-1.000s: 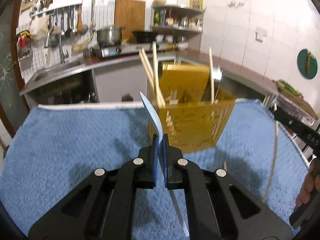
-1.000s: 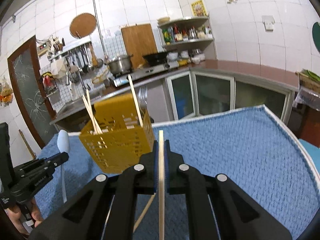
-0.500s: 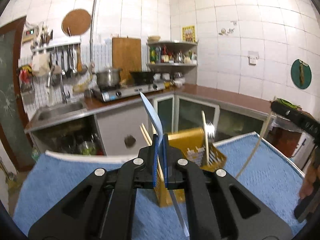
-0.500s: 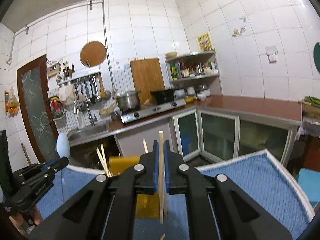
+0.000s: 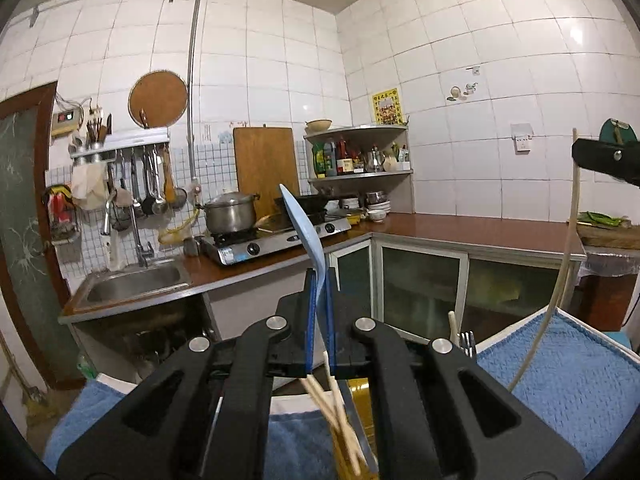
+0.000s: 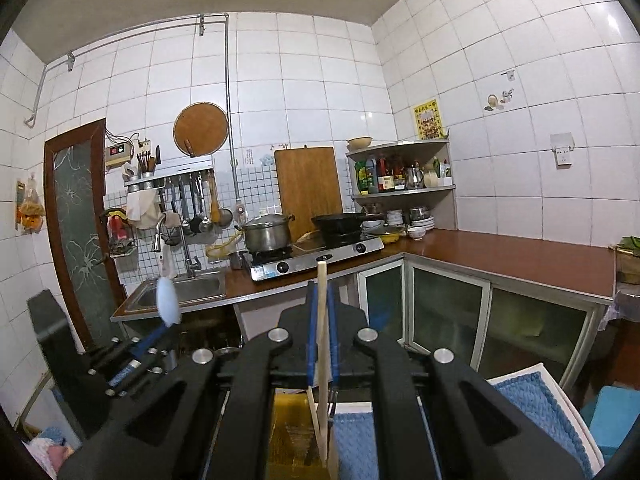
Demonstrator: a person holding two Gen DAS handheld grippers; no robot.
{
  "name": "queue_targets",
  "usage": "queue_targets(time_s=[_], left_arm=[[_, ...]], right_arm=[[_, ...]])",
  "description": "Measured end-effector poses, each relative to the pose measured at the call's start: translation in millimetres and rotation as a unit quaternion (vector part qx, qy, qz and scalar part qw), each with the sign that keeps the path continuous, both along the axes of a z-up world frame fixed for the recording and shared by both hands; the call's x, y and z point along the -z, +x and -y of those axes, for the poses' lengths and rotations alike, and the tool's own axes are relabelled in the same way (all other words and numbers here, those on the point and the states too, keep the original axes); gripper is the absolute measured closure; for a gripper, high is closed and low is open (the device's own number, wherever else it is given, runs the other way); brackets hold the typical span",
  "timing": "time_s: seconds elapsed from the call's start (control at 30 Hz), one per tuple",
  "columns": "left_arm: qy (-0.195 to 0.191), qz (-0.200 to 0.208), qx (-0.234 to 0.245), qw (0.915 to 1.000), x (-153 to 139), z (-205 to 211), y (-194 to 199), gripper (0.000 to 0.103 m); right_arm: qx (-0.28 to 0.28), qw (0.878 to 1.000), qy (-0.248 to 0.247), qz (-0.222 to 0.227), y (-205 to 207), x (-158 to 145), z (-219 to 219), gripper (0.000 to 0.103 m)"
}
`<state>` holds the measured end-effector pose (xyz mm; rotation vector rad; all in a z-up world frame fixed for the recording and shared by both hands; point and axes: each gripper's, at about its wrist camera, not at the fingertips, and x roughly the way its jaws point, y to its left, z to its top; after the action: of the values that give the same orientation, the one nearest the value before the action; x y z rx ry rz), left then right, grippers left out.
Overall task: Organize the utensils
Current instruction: 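Open the left tool over the holder while the right tool releases the chopstick into it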
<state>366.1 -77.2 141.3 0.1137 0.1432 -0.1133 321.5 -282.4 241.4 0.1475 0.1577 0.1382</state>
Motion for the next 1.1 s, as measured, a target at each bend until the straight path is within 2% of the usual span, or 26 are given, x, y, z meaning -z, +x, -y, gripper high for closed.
queue_targets(time_s=[0.13,0.37,0.57,0.77,0.8,0.93,0.97,1.0,1.03,1.07,1.1], left_arm=[[-0.012,-0.024,0.004,0.9996,26,3,25,0.100],[0.005,-0.054,0.005,0.9985,70,3,42,0.100],[0.005,-0.082,0.006,0.9966,87,-3,41,0.100],[-0.007,-0.119,0.021,0.9926,88,-13,30,0.099],[-0.008,-0.123,0.022,0.9921,87,-13,26,0.094],[-0.025,-0.128,0.019,0.9913,73,-24,1,0.058],[-0.027,-0.130,0.019,0.9910,69,-26,-4,0.055],[-0.029,-0.132,0.019,0.9906,67,-28,-9,0.050],[-0.032,-0.137,0.018,0.9899,64,-31,-16,0.043],[-0.032,-0.144,0.015,0.9889,61,-34,-22,0.038],[-0.033,-0.152,0.011,0.9877,59,-38,-28,0.029]], right_arm=[[-0.006,1.000,-0.011,-0.017,20,16,-8,0.098],[-0.020,0.998,-0.017,-0.061,48,59,-14,0.098],[-0.034,0.993,-0.027,-0.114,64,102,-22,0.098],[-0.034,0.989,-0.024,-0.140,63,129,-26,0.098],[-0.040,0.987,-0.021,-0.152,64,132,-27,0.097],[-0.030,0.986,-0.024,-0.161,53,135,-28,0.096],[-0.029,0.986,-0.019,-0.163,51,133,-26,0.093],[-0.027,0.986,-0.014,-0.166,48,132,-24,0.087],[-0.024,0.985,-0.011,-0.171,45,131,-22,0.069],[-0.015,0.984,-0.009,-0.177,40,130,-20,0.055],[-0.009,0.984,-0.011,-0.179,35,130,-19,0.055]])
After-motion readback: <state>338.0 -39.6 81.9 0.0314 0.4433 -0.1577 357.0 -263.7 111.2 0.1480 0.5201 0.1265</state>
